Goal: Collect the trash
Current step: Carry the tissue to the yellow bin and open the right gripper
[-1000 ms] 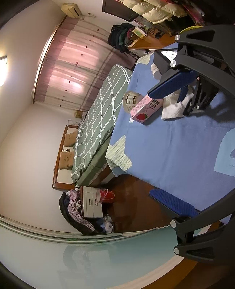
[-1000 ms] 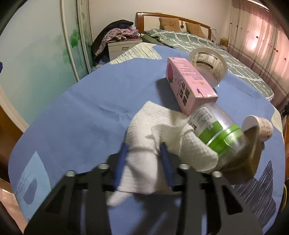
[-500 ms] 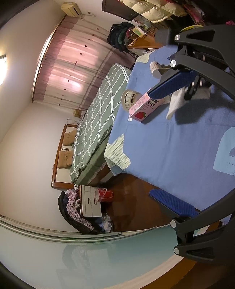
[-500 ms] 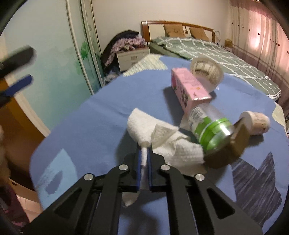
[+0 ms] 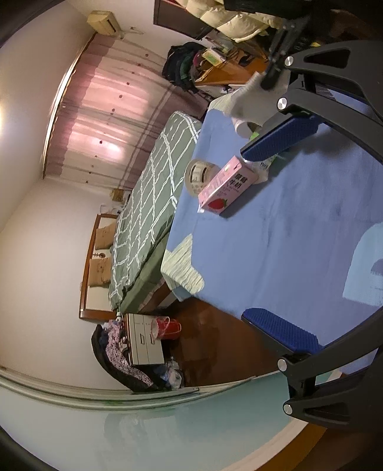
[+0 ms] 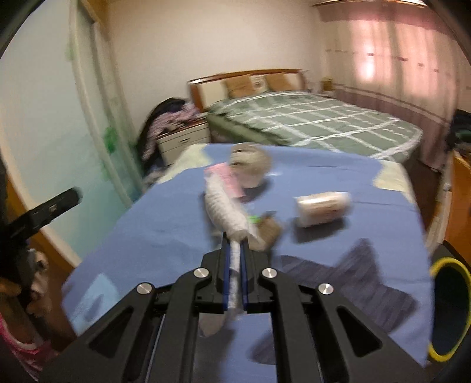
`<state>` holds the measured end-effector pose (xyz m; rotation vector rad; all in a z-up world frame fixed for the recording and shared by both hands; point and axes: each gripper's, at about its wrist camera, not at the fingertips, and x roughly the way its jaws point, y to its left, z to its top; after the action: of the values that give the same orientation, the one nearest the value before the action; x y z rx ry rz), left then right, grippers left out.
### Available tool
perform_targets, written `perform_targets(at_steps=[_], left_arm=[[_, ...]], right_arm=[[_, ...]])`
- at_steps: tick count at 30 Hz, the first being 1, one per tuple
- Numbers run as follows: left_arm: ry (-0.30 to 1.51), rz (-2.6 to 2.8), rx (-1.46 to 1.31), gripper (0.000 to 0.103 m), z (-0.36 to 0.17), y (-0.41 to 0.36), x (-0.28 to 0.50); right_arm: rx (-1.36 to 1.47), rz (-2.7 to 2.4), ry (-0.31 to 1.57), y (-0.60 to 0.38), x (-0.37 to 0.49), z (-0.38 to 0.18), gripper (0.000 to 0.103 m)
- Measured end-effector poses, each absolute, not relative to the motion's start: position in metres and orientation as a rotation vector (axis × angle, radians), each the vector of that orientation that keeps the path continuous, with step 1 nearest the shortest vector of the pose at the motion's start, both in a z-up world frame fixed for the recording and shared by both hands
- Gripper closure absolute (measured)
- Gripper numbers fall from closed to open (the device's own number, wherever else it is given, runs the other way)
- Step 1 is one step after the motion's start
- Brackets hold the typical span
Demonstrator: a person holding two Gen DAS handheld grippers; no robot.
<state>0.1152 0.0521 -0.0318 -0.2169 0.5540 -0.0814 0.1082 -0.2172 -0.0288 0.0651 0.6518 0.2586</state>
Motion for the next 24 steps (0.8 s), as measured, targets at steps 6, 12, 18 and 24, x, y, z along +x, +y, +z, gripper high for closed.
perform_targets(at_steps=[6, 12, 18, 24], left_arm=[[0.592, -0.138, -0.174, 0.005, -0.042, 0.019, 0.123], [0.631, -0.189, -0.131, 0.005, -0.05, -0.012, 0.132], [0.653, -0.237, -0.091, 0.005, -0.057, -0.04, 0.14], [0.672, -0.273, -0.062, 0.005, -0.061, -0.064, 0.148]], right_arm=[[0.149, 0.018, 0.629, -0.303, 0.1, -0.035, 0.097], [0.225, -0.159, 0.597, -0.38, 0.082, -0.041, 0.097], [0.27, -0.336, 0.591, -0.446, 0.072, -0.056, 0.097], [0.323, -0.451, 0.612, -0.489, 0.07, -0.072, 0.095]])
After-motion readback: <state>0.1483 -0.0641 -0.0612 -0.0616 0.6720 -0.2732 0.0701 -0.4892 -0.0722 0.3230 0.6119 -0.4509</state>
